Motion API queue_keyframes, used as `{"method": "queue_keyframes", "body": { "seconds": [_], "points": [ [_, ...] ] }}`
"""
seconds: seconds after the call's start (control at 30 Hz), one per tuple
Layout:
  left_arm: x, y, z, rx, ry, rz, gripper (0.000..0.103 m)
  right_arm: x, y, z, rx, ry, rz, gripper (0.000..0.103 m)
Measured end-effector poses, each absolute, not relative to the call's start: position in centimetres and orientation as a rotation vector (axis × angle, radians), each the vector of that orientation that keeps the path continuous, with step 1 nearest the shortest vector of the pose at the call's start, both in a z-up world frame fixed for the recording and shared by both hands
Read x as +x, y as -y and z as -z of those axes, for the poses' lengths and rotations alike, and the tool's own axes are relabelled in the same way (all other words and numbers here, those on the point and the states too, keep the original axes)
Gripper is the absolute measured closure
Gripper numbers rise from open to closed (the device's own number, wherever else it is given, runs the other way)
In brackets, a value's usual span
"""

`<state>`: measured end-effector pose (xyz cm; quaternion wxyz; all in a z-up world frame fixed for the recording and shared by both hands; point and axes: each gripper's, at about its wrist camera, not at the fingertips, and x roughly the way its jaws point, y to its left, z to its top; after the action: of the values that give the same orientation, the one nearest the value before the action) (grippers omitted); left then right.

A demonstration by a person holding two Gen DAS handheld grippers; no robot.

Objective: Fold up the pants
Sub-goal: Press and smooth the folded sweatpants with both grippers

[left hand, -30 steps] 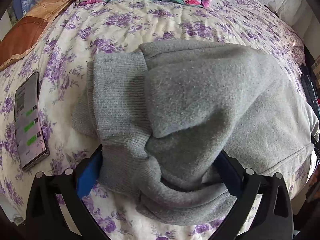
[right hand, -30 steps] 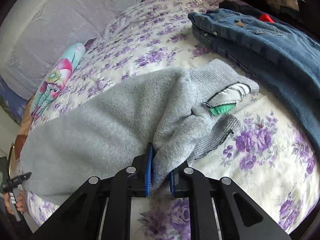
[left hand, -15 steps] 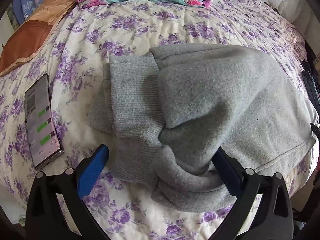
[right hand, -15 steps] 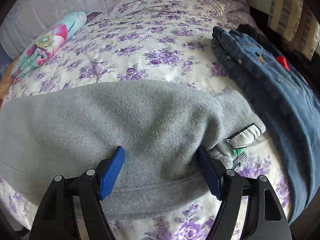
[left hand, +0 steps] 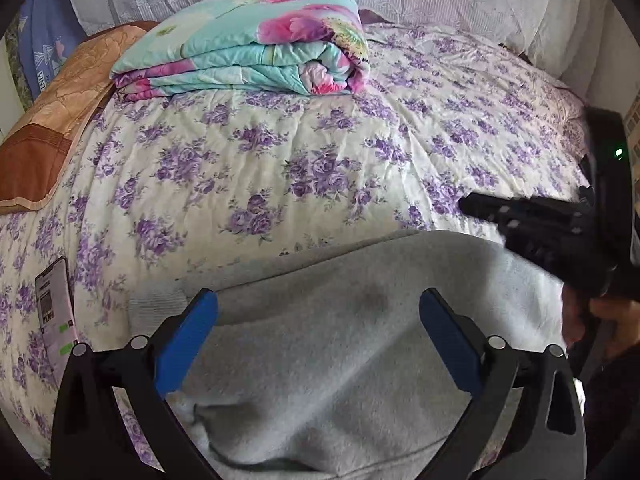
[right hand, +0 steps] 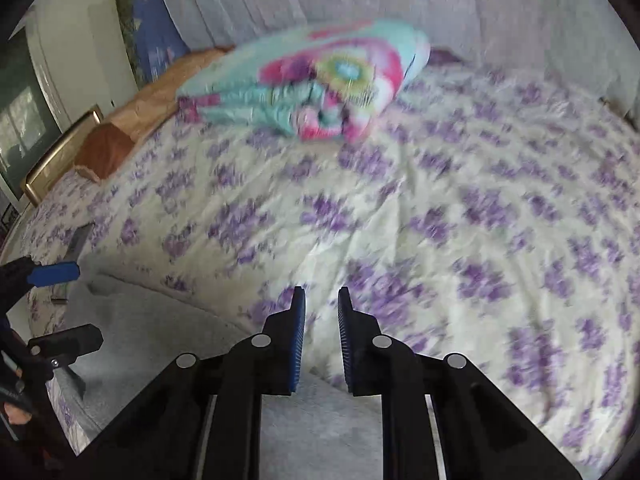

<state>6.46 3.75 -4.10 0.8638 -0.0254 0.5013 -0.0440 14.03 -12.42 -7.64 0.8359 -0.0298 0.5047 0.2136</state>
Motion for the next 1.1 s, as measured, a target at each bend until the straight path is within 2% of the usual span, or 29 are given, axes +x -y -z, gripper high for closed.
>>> {"method": "queue_keyframes", "body": {
  "seconds": [0.03,0.2,0.33,0.4,0.43,0.47,0.5,0.53,0.63,0.7,0.73,0.8,0.9,1.03,1.1],
  "points": [
    [6.7,-3.3,4.6,-0.036,-1.057,0.089,0.005,12.8,12.3,8.5,-0.041,-1.089,-0.501,0.092],
    [5.4,-2.5,8.7,0.089,-1.142,0.155,0.004,5.5,14.7,8.8,-0.024,-1.058,-0.641,0.093],
    [3.3,-1.8,9.8,0.225,-1.122,0.197,0.004,4.6,15.4,9.1,0.007,-1.107,-0.669,0.093],
    [2.6,-1.6,10.0,0.263,-1.098,0.19,0.004,5.7,15.7,8.2,0.027,-1.116,-0.671,0.089],
    [2.5,-1.7,10.0,0.258,-1.093,0.186,0.004,6.4,16.0,7.4,0.054,-1.092,-0.669,0.075],
    [2.5,-1.9,10.0,0.244,-1.096,0.185,0.004,7.2,16.4,6.6,0.098,-1.067,-0.667,0.047],
    [2.5,-2.0,10.0,0.23,-1.098,0.187,0.004,8.3,16.6,6.3,0.151,-1.069,-0.675,0.034],
    [2.6,-2.1,10.1,0.221,-1.099,0.189,0.004,9.3,16.6,6.4,0.194,-1.094,-0.693,0.026],
    [2.7,-2.2,10.2,0.217,-1.093,0.19,0.004,11.4,14.9,7.8,0.186,-1.171,-0.645,0.026],
    [2.6,-2.1,10.2,0.218,-1.088,0.192,0.004,11.8,13.1,9.6,0.187,-1.266,-0.677,0.037],
    [2.6,-2.2,10.2,0.217,-1.087,0.194,0.004,11.6,12.4,10.0,0.171,-1.286,-0.692,0.052],
    [2.7,-2.2,10.2,0.212,-1.086,0.2,0.004,11.2,11.6,9.7,0.166,-1.273,-0.725,0.075],
    [2.7,-2.2,10.1,0.208,-1.081,0.203,0.004,11.7,11.0,9.2,0.197,-1.273,-0.726,0.077],
    [2.8,-2.3,10.1,0.191,-1.07,0.206,0.004,13.2,10.7,10.7,0.249,-1.339,-0.682,0.069],
    [2.7,-2.4,9.9,0.177,-1.062,0.207,0.004,13.6,11.2,9.5,0.208,-1.248,-0.623,0.081]
  ]
}}
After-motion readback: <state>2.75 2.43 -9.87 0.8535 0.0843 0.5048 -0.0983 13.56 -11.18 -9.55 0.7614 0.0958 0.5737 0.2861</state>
